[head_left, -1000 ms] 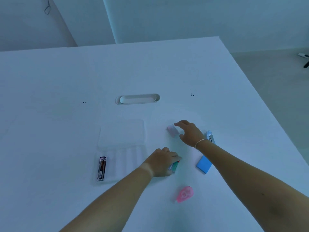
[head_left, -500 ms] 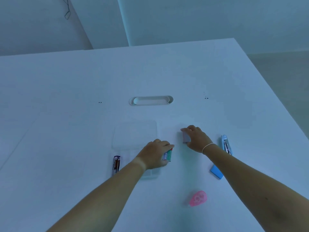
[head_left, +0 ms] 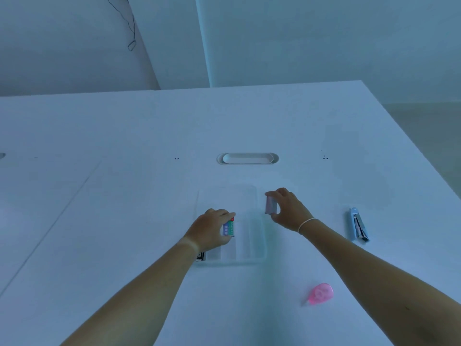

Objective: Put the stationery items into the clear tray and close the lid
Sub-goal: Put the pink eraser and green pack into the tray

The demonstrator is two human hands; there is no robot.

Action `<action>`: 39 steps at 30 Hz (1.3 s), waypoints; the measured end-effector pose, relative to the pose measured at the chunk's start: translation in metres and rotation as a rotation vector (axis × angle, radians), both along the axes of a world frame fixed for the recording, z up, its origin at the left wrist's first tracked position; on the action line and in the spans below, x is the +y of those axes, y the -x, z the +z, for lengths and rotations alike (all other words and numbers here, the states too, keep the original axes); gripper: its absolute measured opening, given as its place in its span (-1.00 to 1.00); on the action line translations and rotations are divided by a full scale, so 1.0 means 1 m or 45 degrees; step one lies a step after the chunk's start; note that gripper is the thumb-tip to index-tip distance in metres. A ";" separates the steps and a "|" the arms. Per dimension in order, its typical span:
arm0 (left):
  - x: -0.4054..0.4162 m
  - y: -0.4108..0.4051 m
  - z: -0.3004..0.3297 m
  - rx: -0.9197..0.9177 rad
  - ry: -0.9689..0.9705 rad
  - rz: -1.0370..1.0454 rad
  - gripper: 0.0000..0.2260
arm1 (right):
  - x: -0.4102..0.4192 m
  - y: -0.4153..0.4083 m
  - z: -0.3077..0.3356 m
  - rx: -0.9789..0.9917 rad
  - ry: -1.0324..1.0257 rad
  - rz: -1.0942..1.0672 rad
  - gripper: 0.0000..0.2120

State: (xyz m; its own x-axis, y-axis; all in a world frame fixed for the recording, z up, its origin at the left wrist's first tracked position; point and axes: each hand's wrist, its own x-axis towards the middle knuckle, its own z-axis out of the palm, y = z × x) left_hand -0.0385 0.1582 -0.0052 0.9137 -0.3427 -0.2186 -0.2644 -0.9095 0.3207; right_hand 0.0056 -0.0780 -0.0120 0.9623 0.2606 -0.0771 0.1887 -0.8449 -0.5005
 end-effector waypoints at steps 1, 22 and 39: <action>0.006 0.003 -0.001 0.012 0.002 0.011 -0.47 | 0.007 0.002 0.001 0.000 -0.005 0.009 -0.48; 0.045 0.019 -0.026 0.156 -0.106 -0.212 -0.50 | 0.085 0.019 -0.001 0.001 -0.004 0.047 -0.51; 0.082 0.023 -0.040 0.194 -0.100 -0.095 0.09 | 0.132 0.027 -0.020 0.032 0.121 0.274 -0.49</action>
